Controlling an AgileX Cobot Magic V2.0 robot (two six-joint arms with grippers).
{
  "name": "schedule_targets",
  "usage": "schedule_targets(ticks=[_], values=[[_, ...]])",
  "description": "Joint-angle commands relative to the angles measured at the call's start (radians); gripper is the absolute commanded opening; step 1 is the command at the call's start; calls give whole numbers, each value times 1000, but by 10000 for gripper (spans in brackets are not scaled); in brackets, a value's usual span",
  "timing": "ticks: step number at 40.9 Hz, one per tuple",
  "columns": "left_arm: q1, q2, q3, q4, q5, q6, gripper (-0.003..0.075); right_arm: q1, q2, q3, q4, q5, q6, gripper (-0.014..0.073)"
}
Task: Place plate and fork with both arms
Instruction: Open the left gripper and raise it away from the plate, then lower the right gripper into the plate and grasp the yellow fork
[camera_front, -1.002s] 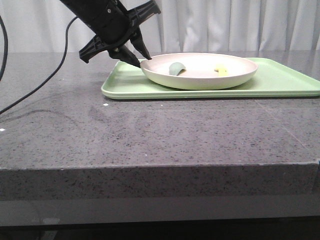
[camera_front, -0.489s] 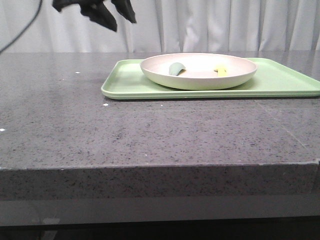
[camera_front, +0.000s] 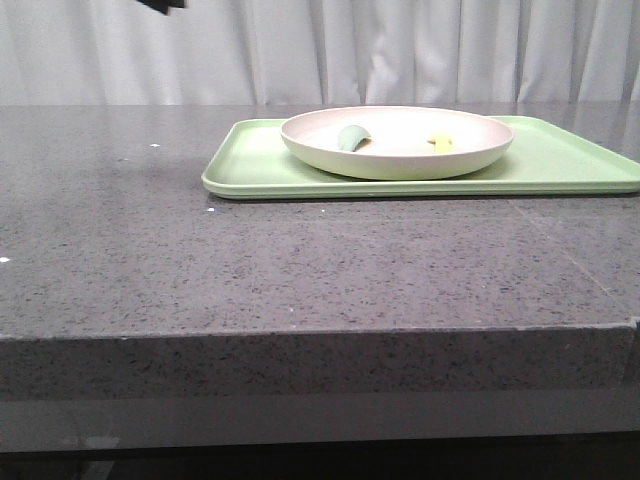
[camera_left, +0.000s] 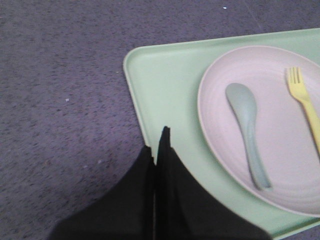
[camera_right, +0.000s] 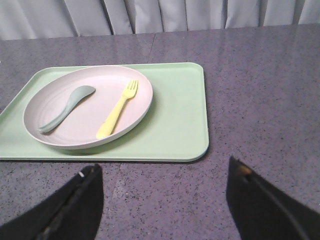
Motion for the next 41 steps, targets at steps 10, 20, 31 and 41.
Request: schedule_targets(ticks=[10,20,31,41], values=[[122,-382,358,60,-201,-8,-18,4,10,-38,-2,-71,-9,543],[132,-681,638,109,-314,-8,-18,4,12,-38,-2,-72,-9,543],[132,-1026,874,117,-339,-8,-18,4,78,-40,-2,-95,-9,543],[132,-1166,949,117,-331,-8,-18,41,325,-152,0,-95,-9,543]])
